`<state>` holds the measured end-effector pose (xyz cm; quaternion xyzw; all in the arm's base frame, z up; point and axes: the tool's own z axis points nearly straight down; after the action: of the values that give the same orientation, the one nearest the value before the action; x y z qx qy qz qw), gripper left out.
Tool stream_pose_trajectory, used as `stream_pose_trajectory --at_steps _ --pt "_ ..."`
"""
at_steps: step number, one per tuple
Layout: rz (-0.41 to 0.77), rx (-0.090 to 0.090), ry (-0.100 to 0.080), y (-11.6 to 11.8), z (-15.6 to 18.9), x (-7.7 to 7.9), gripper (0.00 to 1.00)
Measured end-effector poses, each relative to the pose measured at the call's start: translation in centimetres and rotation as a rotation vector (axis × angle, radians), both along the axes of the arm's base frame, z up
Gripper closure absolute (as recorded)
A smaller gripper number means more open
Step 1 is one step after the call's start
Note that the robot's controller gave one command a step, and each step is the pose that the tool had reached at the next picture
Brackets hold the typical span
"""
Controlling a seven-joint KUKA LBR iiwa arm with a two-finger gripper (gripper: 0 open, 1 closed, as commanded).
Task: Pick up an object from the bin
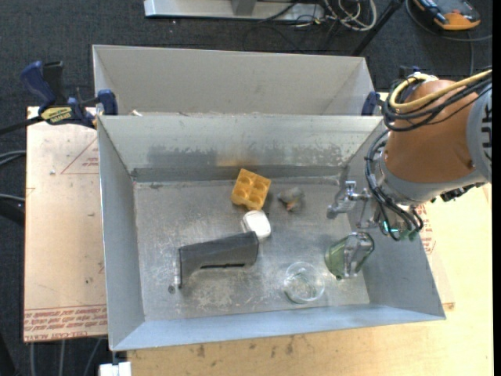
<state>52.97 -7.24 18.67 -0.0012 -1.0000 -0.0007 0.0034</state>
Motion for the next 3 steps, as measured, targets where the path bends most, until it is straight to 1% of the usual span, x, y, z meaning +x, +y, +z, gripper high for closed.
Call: stream_pose_trajectory --at_steps 1,2,3 --pt "0.002 -0.001 -0.008 0.0 0.4 0.2 0.00" --pt "0.080 -0.002 -0.016 0.4 -1.4 -0.4 0.00" --pt "0.292 0.034 -0.046 -3.9 -10.9 -2.8 1.00"
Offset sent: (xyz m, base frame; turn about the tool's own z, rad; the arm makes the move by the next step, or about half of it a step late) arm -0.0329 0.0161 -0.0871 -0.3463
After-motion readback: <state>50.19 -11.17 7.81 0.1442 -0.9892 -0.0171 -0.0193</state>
